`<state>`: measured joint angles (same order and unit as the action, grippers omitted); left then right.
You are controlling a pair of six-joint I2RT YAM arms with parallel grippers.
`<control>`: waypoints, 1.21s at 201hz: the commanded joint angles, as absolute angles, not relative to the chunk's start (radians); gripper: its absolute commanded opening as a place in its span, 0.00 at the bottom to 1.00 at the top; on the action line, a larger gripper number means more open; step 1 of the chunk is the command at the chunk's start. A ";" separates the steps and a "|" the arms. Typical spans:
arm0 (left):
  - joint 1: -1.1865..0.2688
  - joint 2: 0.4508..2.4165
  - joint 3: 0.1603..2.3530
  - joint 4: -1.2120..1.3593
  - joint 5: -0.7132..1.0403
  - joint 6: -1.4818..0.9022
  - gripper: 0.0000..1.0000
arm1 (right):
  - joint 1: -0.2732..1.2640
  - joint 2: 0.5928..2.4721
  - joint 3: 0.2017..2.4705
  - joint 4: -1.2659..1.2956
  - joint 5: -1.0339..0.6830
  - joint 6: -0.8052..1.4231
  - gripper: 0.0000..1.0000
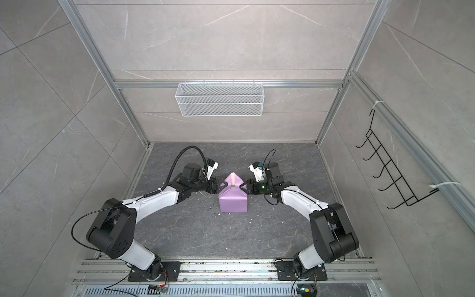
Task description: Wrap the gift box in paper
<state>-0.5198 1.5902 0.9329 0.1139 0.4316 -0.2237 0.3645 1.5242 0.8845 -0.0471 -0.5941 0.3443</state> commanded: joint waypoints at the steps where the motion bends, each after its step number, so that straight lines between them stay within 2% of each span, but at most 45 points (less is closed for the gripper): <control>1: -0.513 1.618 0.980 0.103 0.491 -0.180 0.67 | 0.374 1.552 0.897 -0.070 -0.580 0.324 0.56; 42: -0.512 1.642 1.002 0.101 0.510 -0.151 0.56 | 0.373 1.554 0.900 -0.074 -0.581 0.321 0.56; 130: -0.506 1.689 1.076 0.066 0.616 -0.089 0.24 | 0.375 1.561 0.908 -0.078 -0.579 0.318 0.56; 199: -0.505 1.684 1.091 0.067 0.627 -0.087 0.00 | 0.375 1.570 0.908 -0.073 -0.580 0.318 0.55; 243: -0.506 1.683 1.095 0.075 0.631 -0.094 0.00 | 0.376 1.574 0.905 -0.072 -0.578 0.318 0.55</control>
<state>-0.5083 1.6913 1.0512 0.0669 0.6029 -0.1020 0.3656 1.5452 0.9020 -0.0467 -0.5957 0.3435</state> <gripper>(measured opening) 0.048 0.553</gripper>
